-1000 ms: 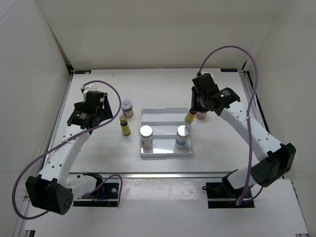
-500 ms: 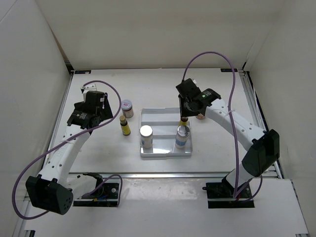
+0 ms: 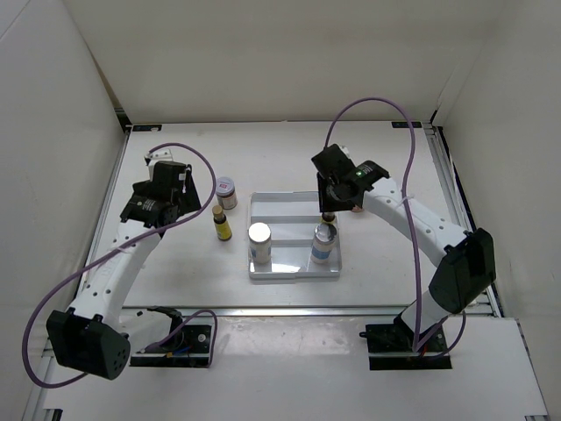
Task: Organize the condiment bottles
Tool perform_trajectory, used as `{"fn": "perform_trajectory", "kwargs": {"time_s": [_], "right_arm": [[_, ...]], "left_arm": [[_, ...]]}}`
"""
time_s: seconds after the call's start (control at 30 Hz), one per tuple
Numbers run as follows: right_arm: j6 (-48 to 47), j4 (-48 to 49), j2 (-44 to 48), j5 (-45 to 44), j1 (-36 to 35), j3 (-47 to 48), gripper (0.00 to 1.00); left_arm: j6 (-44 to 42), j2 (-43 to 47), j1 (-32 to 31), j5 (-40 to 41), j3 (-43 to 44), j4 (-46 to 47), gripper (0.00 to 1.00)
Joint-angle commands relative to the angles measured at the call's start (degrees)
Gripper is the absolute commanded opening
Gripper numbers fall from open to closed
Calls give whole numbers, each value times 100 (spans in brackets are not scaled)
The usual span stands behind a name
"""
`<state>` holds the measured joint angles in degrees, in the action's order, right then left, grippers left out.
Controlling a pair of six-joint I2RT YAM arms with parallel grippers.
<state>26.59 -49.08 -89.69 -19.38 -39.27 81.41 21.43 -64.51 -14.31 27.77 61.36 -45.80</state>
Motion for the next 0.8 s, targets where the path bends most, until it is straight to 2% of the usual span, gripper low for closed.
{"fn": "perform_trajectory", "kwargs": {"time_s": [0.0,0.23,0.3,0.77], "right_arm": [[39,267,91,-101,-37,94,48],[-127,-5,495,-417,-37,490,88],[-128,-5,628,-497,-37,490,94],[-136,-58,1252,-620,-37,174,98]], "left_arm": [[-25,0,24,-61,95,89,100],[-78,-122,24,-657,209,89,100],[-78,-254,24,-912,358,89,100],[98,-1538,-678,-1133,1097,89,100]]}}
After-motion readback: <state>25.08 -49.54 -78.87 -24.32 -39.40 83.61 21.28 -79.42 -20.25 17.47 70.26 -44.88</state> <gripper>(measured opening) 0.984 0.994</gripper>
